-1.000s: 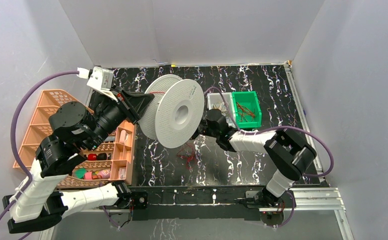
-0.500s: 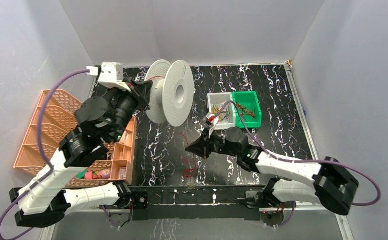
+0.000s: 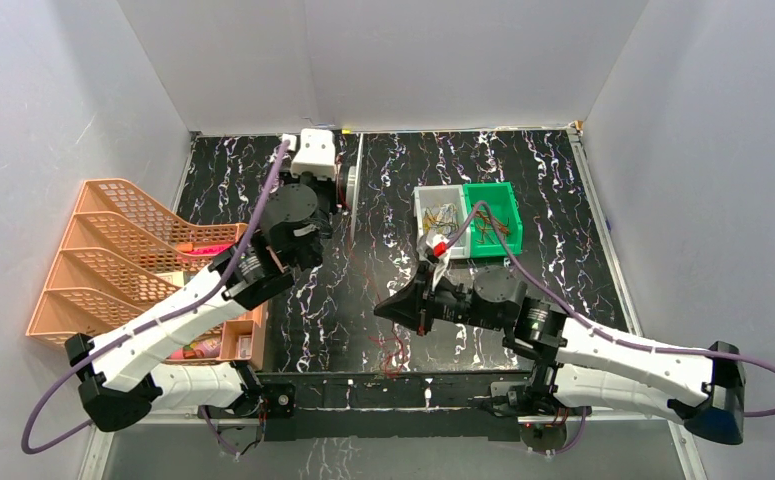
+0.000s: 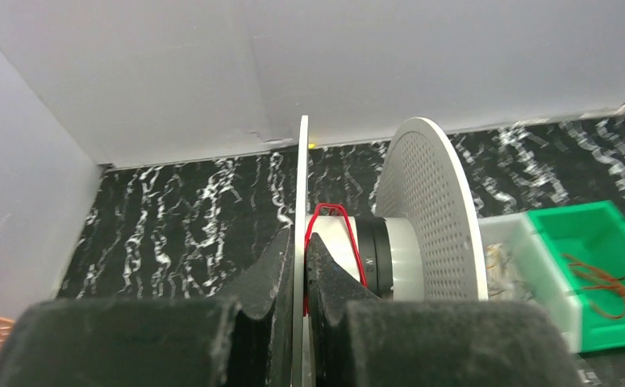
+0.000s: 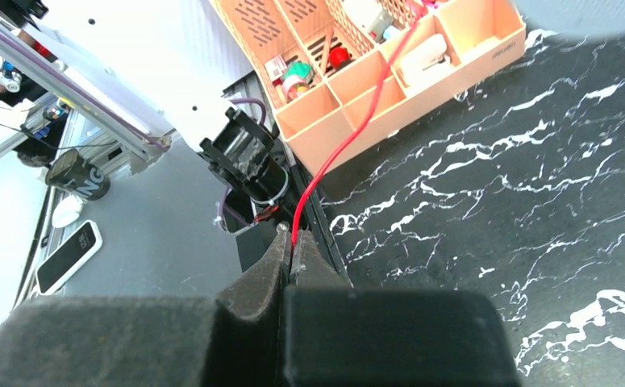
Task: Wrap the cables
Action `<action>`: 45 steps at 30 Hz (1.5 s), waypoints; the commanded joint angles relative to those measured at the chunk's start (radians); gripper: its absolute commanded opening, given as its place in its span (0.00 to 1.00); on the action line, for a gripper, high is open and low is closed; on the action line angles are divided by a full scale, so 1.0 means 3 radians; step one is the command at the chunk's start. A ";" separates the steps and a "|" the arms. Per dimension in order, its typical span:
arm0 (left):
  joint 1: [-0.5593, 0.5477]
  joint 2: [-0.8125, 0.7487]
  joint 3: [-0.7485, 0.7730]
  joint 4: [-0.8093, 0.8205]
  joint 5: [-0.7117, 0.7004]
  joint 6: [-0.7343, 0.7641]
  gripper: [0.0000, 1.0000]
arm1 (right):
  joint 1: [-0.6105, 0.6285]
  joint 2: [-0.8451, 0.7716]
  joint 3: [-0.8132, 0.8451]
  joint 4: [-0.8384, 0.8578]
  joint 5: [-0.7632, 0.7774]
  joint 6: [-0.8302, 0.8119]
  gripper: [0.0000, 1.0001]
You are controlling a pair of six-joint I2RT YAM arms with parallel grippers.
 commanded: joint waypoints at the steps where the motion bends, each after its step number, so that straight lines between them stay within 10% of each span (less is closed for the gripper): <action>1: -0.0016 -0.0052 -0.0130 0.0319 -0.0281 0.0232 0.00 | 0.0063 -0.0044 0.0627 -0.0417 0.0184 -0.0207 0.00; 23: -0.0014 -0.0477 -0.0642 -0.1257 0.1680 -0.0157 0.00 | 0.0075 0.0831 0.2706 -0.2500 0.2042 -0.1072 0.00; 32: -0.0012 -0.0698 -0.0488 -0.1643 0.2420 -0.0236 0.00 | -0.0059 0.0868 0.2381 -0.2386 0.2419 -0.1337 0.00; 45: -0.0012 -0.0890 -0.0108 -0.1827 0.3109 -0.0368 0.00 | -0.0876 0.0511 0.1052 -0.1746 0.1554 -0.0729 0.00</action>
